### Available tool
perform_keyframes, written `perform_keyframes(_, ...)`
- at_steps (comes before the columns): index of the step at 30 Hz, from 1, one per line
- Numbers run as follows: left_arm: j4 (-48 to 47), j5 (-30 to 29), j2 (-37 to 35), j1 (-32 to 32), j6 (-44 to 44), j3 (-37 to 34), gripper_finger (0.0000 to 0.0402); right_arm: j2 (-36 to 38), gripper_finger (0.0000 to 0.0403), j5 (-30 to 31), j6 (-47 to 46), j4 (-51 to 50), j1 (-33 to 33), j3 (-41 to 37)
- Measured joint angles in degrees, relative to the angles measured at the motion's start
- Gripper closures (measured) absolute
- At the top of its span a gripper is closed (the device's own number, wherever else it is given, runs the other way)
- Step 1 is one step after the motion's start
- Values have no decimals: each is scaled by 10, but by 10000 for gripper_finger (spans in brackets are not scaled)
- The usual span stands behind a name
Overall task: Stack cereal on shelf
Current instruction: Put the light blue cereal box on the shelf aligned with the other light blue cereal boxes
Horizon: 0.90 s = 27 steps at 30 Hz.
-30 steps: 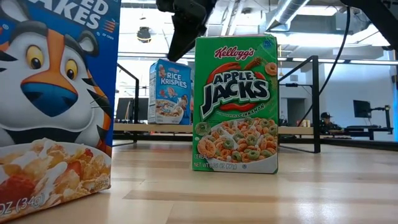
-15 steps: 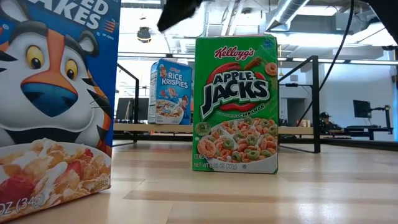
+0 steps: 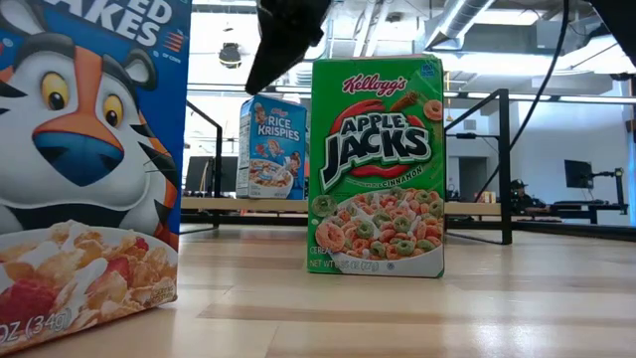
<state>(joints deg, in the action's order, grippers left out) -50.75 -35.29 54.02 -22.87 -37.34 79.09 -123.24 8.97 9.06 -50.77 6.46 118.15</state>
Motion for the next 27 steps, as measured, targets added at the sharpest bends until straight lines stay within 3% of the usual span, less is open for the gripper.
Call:
perform_keyframes(5, -1, 0, 0, 0, 0, 0, 102, 0, 395, 2, -1, 1, -10, -17)
perform_keyframes(12, -5, -1, 0, 0, 0, 0, 102, 1, 369, 2, -8, 17, -19, -16)
perform_keyframes(21, -13, -1, 0, 0, 0, 0, 102, 1, 395, 2, -17, 31, -32, -16)
perform_keyframes(27, -14, -26, 0, 0, 8, 0, 102, 1, 374, 32, -29, 34, -35, -16)
